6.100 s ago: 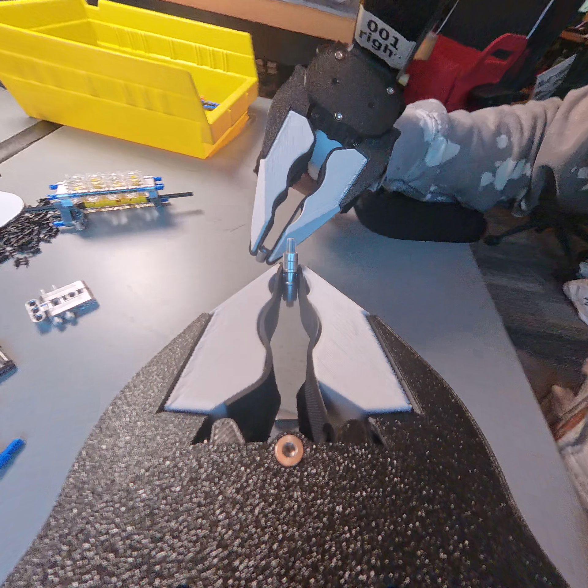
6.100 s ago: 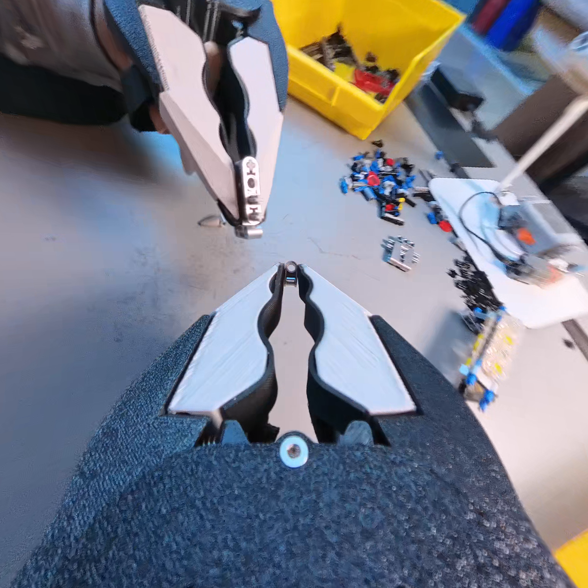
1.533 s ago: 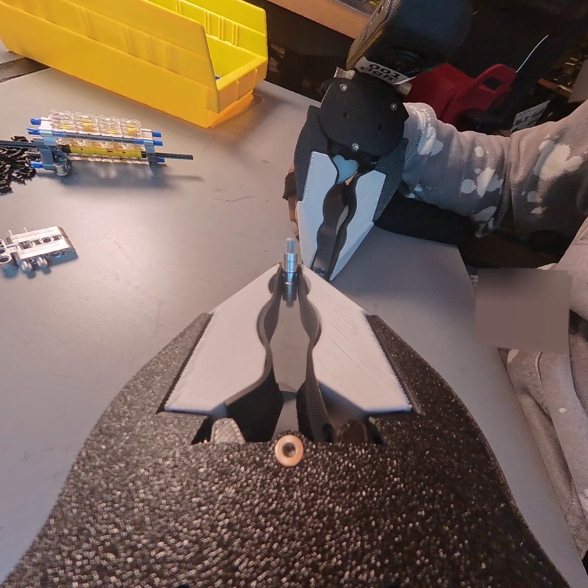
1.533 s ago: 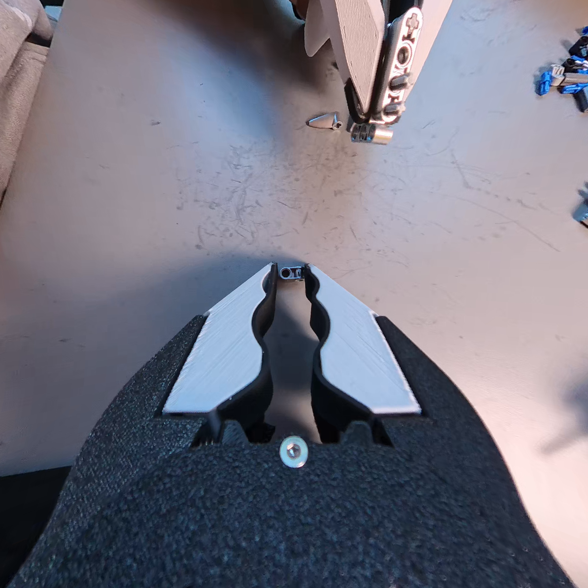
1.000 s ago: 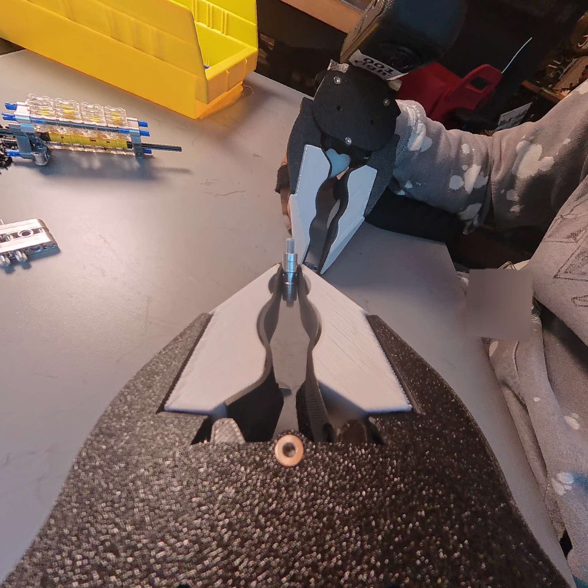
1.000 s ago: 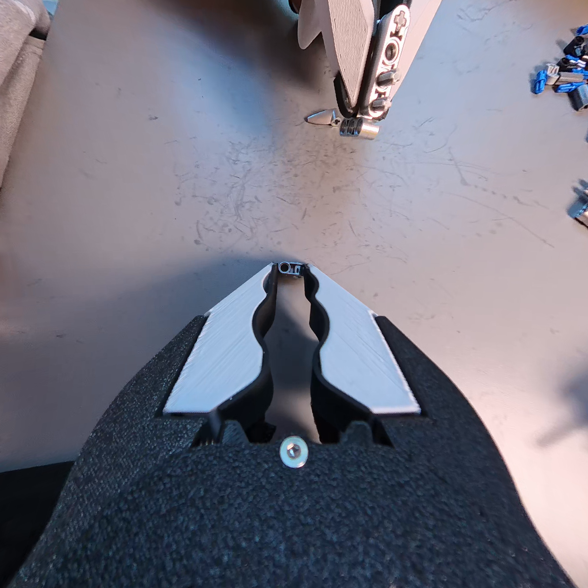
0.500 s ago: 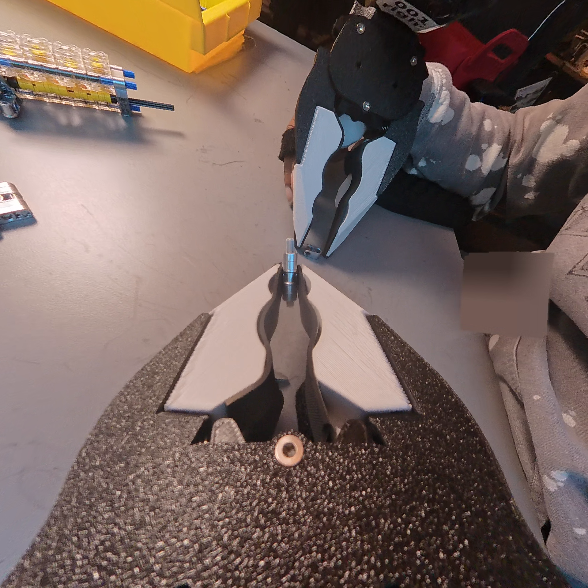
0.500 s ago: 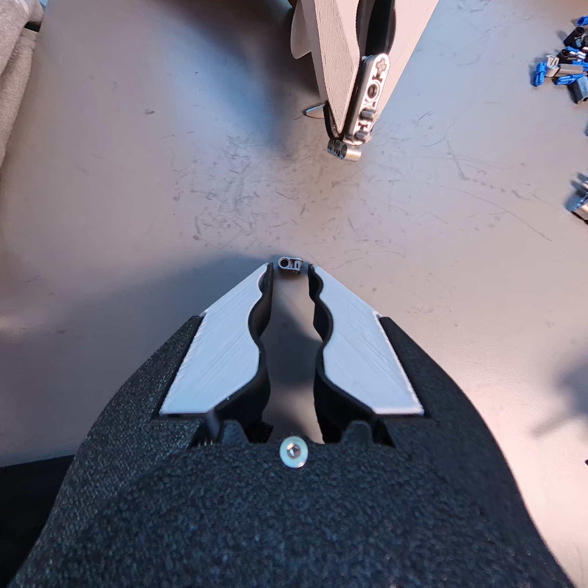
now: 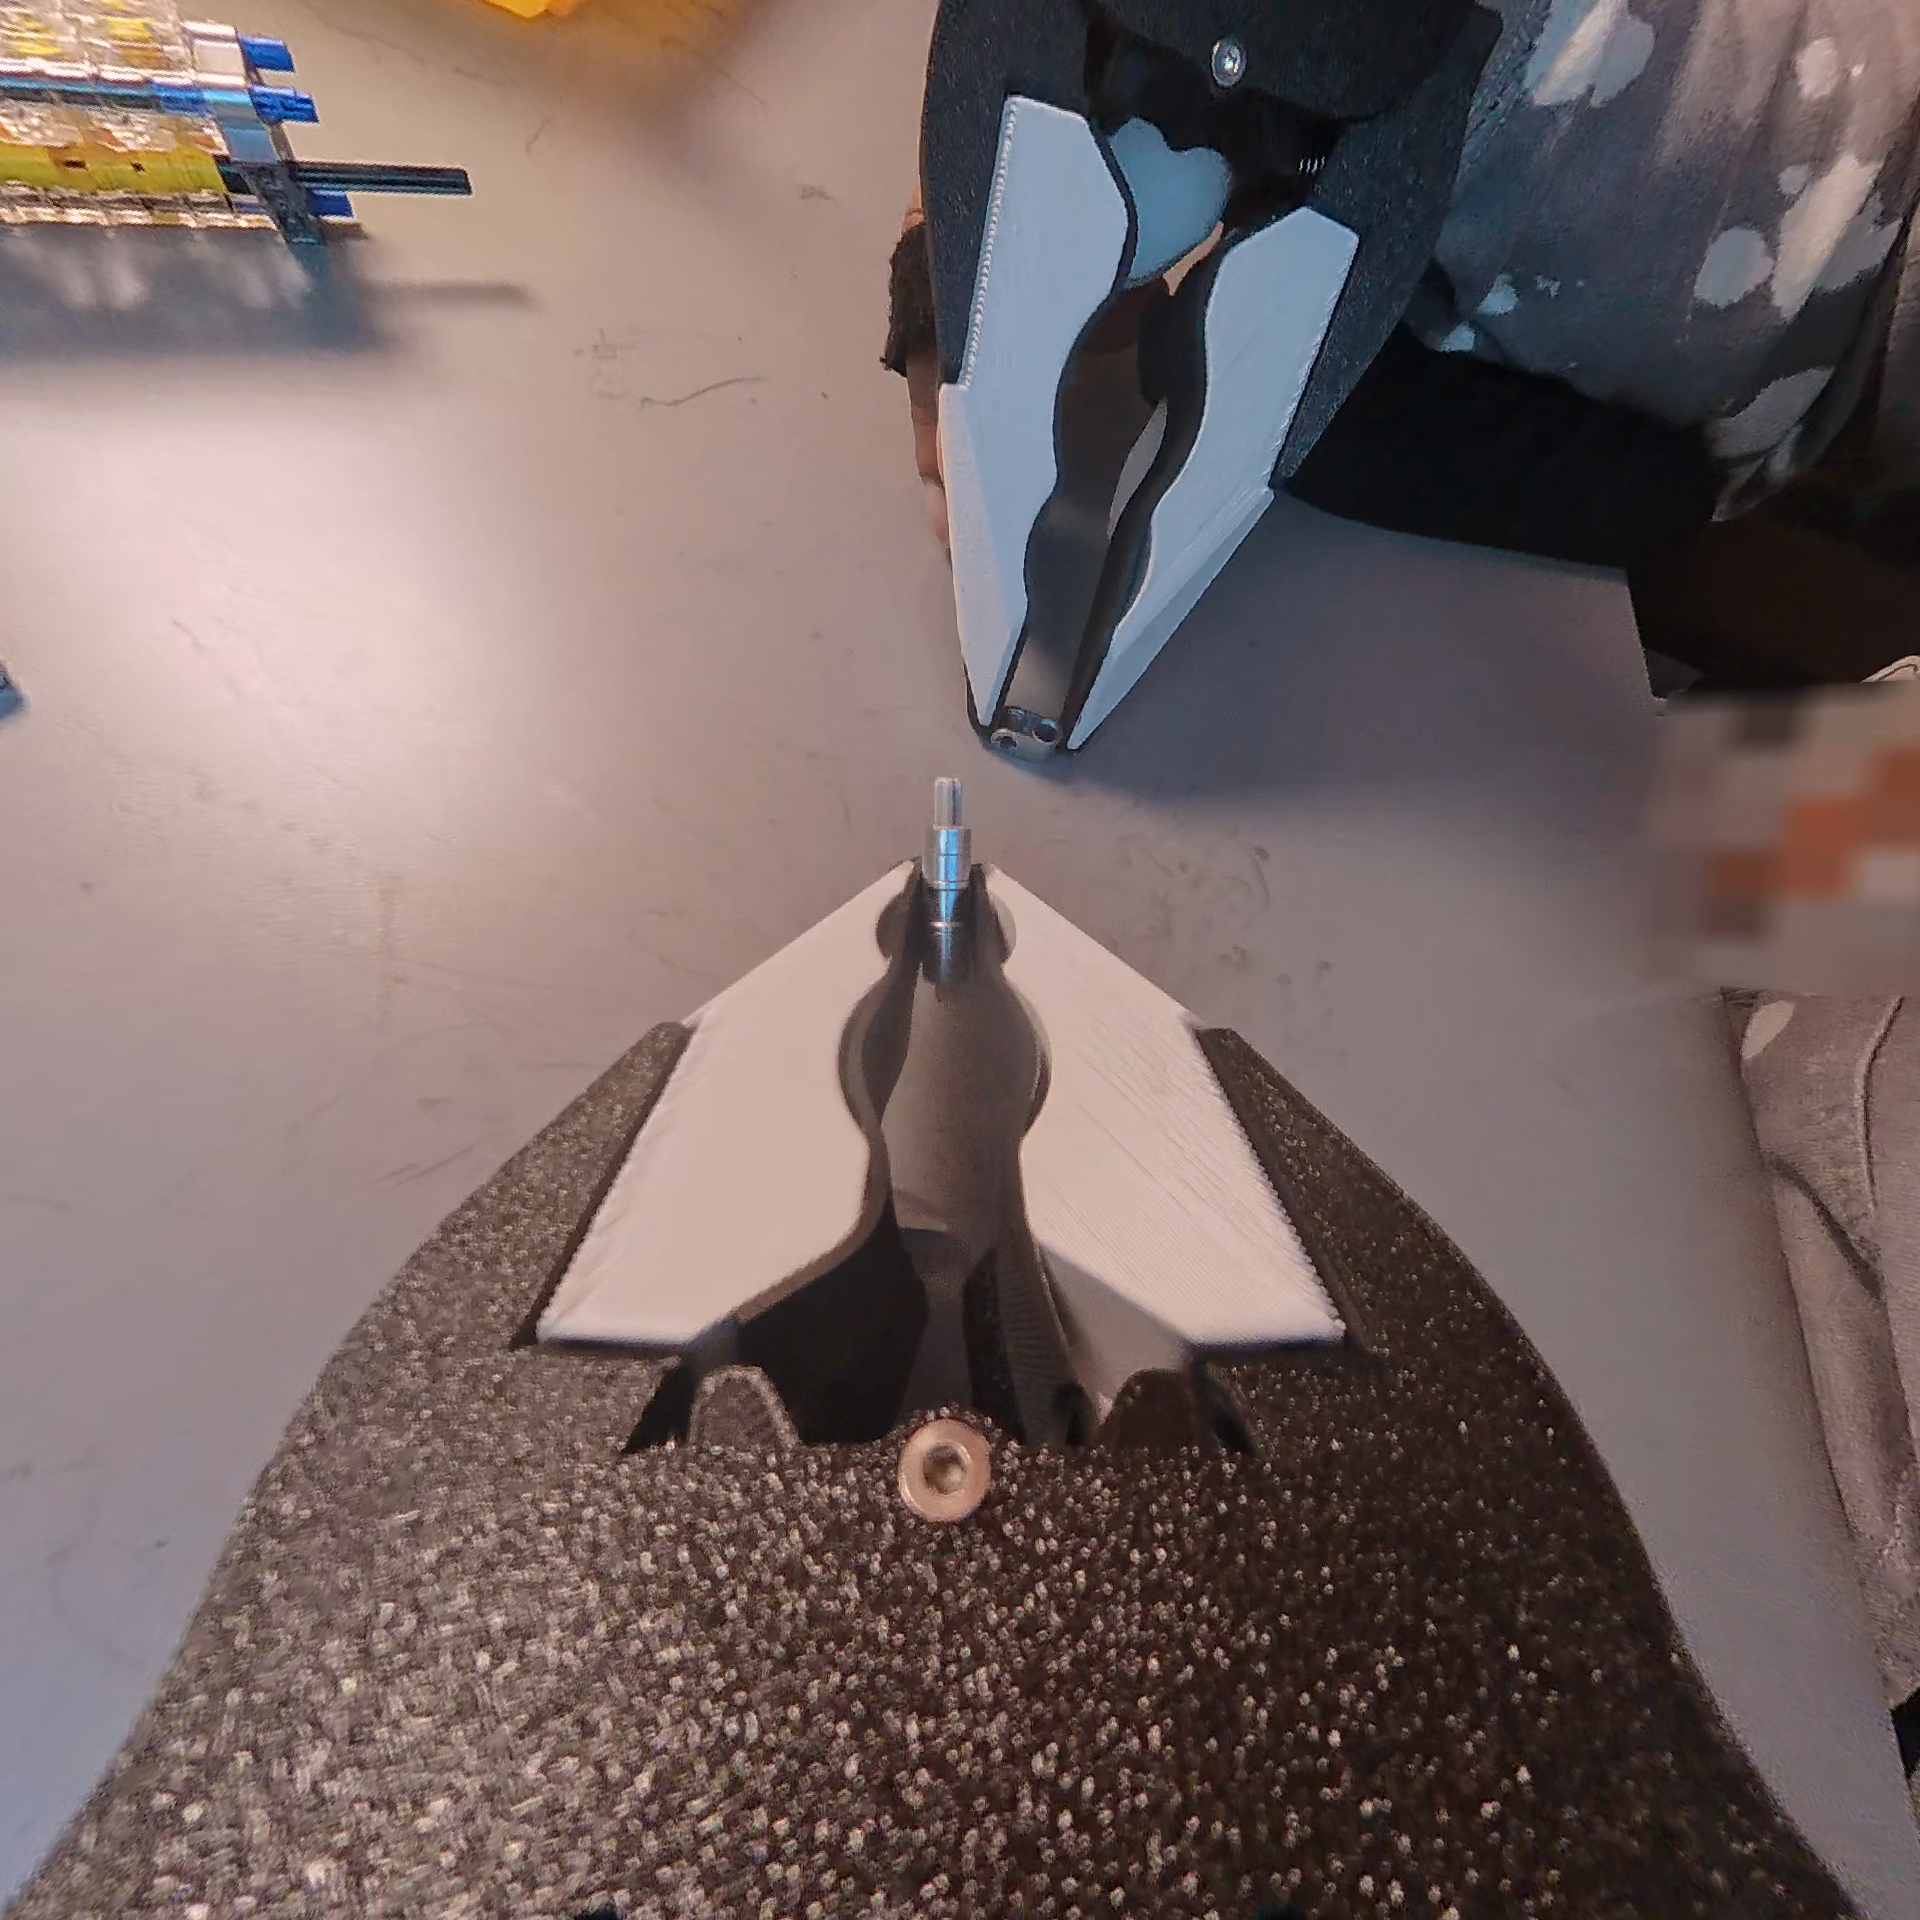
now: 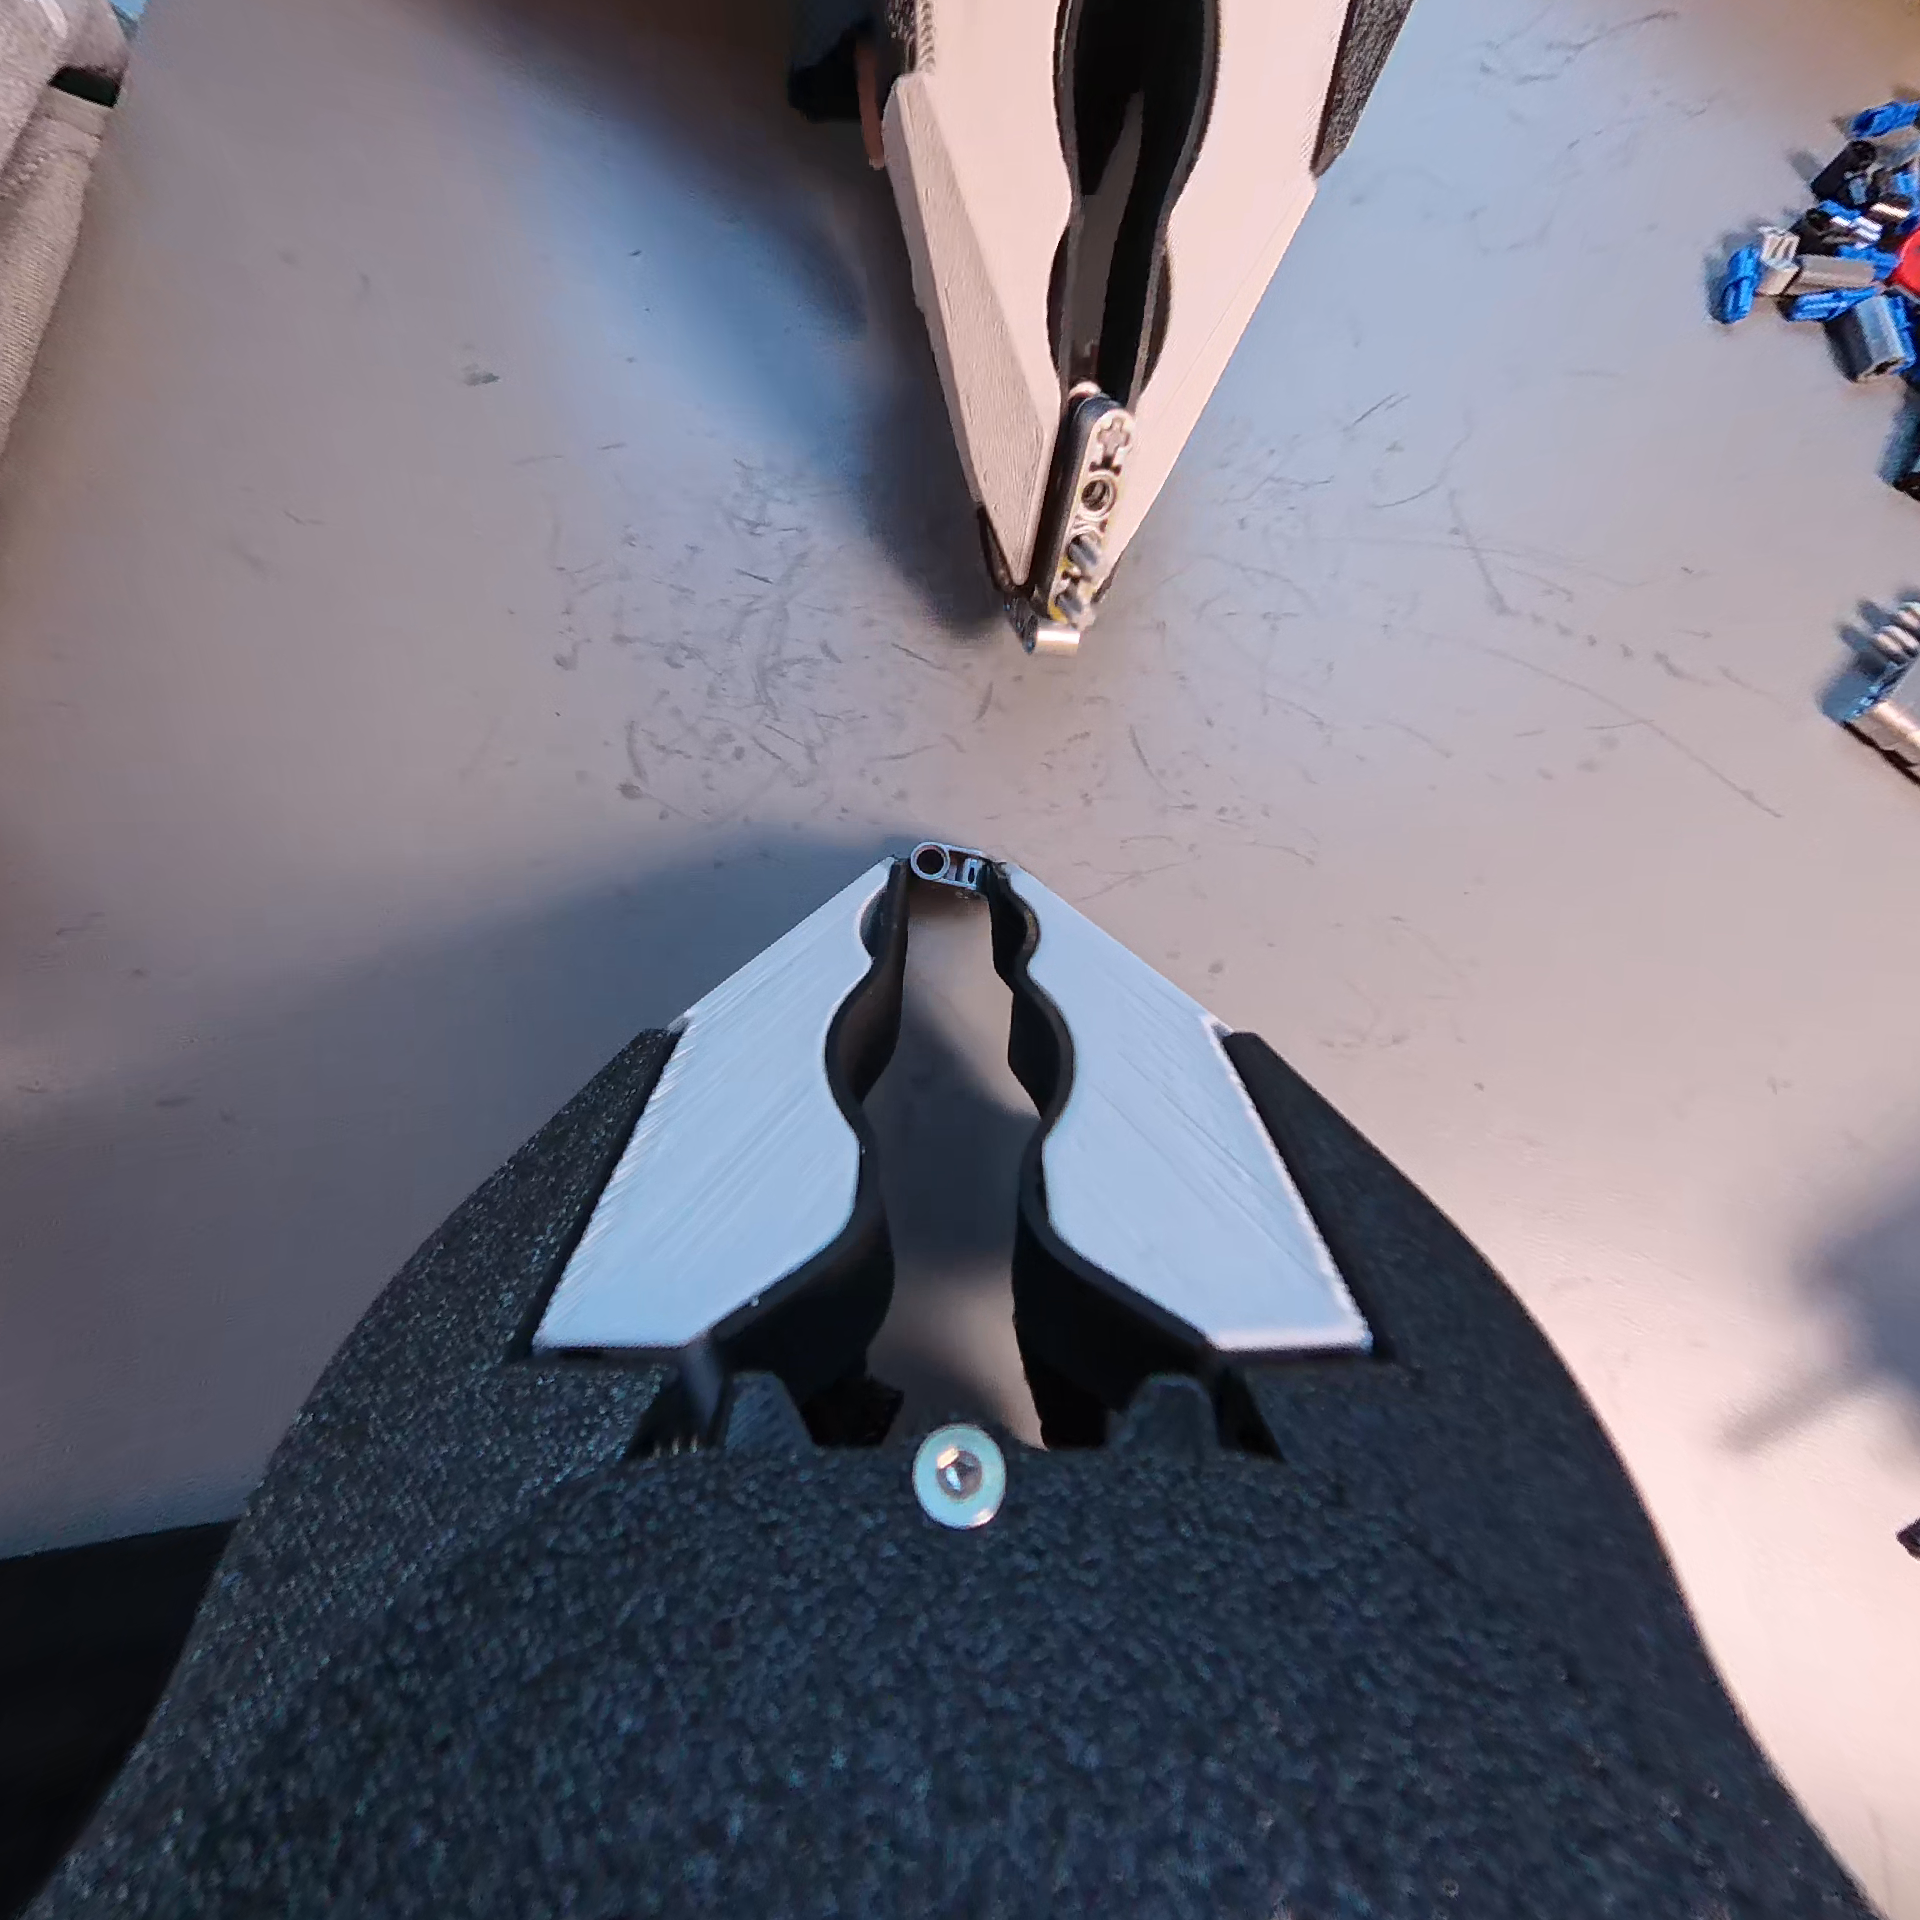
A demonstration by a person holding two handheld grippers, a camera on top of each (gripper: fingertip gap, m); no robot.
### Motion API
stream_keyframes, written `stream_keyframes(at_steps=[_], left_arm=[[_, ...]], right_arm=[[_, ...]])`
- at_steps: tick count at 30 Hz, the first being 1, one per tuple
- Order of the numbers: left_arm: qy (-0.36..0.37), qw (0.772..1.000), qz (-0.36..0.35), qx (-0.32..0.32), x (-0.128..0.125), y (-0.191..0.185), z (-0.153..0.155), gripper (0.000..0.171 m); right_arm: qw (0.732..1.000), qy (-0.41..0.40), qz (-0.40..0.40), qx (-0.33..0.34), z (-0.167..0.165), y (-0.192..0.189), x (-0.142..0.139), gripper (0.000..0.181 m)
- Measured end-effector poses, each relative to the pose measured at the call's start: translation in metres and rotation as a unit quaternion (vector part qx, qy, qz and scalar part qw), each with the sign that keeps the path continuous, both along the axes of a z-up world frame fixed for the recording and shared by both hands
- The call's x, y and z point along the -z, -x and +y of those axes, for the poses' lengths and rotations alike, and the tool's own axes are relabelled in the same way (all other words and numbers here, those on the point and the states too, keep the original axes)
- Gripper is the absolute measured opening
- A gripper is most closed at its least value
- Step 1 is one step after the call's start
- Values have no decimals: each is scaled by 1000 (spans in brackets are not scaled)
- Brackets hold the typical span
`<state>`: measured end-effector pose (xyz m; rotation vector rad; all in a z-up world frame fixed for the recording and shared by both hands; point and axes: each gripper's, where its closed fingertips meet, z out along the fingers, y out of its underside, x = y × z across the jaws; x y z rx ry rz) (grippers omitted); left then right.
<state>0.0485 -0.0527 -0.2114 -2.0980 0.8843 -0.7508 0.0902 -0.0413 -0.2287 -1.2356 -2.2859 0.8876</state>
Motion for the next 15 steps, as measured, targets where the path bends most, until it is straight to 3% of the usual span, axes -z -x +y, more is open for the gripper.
stream_keyframes(at_steps=[5, 15], left_arm=[[-10, 1000, 26, 5, 5, -1, -1, 6], [-22, 999, 38, 6, 6, 0, -2, 6]], right_arm=[[1000, 1, 1, 9, -1, 2, 0, 15], [996, -11, 20, 92, 0, 2, 0, 19]])
